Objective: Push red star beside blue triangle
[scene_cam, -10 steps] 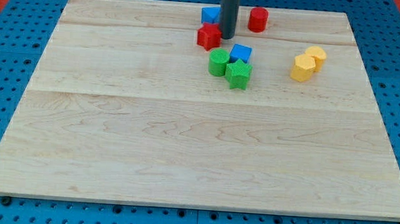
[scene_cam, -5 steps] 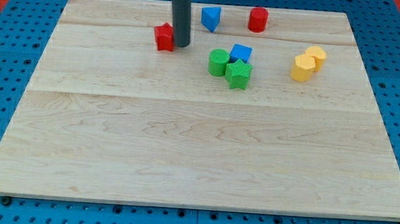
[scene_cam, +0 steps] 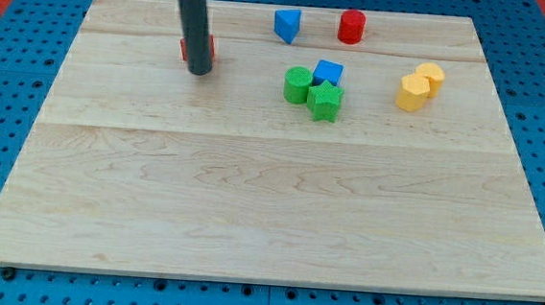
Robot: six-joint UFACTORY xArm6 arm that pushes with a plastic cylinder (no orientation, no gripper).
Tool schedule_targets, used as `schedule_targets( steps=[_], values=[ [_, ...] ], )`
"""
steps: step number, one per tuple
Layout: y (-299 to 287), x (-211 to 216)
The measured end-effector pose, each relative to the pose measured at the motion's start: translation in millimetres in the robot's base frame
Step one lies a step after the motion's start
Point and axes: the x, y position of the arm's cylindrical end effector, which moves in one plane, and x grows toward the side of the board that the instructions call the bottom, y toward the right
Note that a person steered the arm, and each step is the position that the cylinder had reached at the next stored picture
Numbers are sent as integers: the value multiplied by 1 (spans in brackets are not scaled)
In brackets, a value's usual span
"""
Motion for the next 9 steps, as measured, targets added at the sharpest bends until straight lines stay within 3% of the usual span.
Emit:
schedule_targets(
  steps=[2, 4, 6, 7, 8, 9],
  values=[
    [-37, 2],
    [11, -23],
    [22, -71],
    [41, -72],
    [70, -47],
    [123, -48]
  ],
)
